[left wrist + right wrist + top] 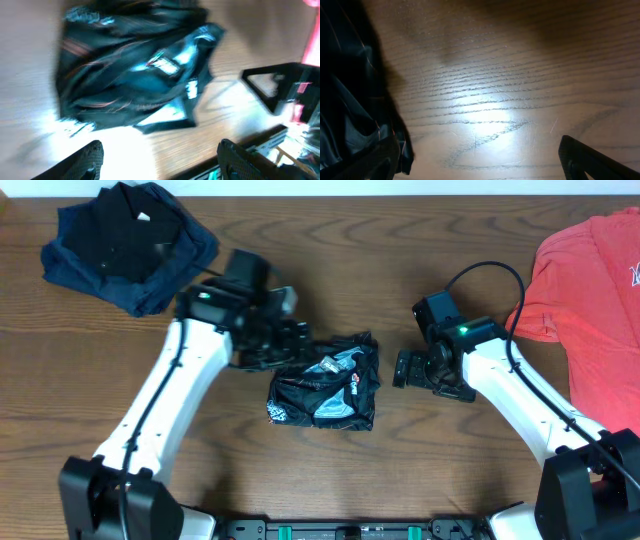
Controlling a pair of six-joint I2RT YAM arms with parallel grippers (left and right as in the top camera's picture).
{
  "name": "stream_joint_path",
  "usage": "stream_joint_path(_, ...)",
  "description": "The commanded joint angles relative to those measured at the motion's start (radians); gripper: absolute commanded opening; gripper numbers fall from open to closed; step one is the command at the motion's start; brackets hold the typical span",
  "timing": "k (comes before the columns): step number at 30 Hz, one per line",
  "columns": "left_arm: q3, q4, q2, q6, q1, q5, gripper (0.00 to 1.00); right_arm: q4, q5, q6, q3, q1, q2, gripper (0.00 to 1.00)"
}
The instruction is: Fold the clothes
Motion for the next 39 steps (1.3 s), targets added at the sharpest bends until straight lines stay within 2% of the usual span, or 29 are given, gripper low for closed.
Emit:
stream_joint_path(1, -0.010, -0.018, 0.032, 0.084, 0.007, -0.037, 0.74, 0.007, -0.009, 0.017, -0.006, -0.012, 0.001, 0.99)
stream_joint_path(6, -0.026, -0.009, 0.100, 0.129, -0.042, -0.037, 0.74, 0.011, -0.026, 0.017, -0.006, -0.012, 0.001, 0.99)
stream_joint_path(12, -0.027, 0.027, 0.198, 0.129, -0.105, -0.037, 0.74, 0.002, -0.026, 0.016, -0.006, -0.012, 0.001, 0.99)
stream_joint_path(24, -0.027, 0.039, 0.267, 0.159, -0.124, -0.040, 0.73, -0.009, -0.025, 0.008, -0.006, -0.012, 0.001, 0.99)
stream_joint_path(25, -0.027, 0.044, 0.267, 0.159, -0.124, -0.040, 0.68, -0.010, -0.026, 0.008, -0.006, -0.012, 0.001, 0.99)
stream_joint_path(29, -0.027, 0.070, 0.267, 0.158, -0.124, -0.040, 0.65, -0.011, -0.026, 0.008, -0.006, -0.012, 0.001, 0.99)
stream_joint_path(35, -0.027, 0.076, 0.267, 0.158, -0.124, -0.040, 0.44, -0.011, -0.026, 0.008, -0.006, -0.012, 0.001, 0.99)
stream_joint_path(39, -0.027, 0.073, 0.267, 0.158, -0.125, -0.040, 0.37, -0.012, -0.026, 0.008, -0.006, -0.012, 0.001, 0.99)
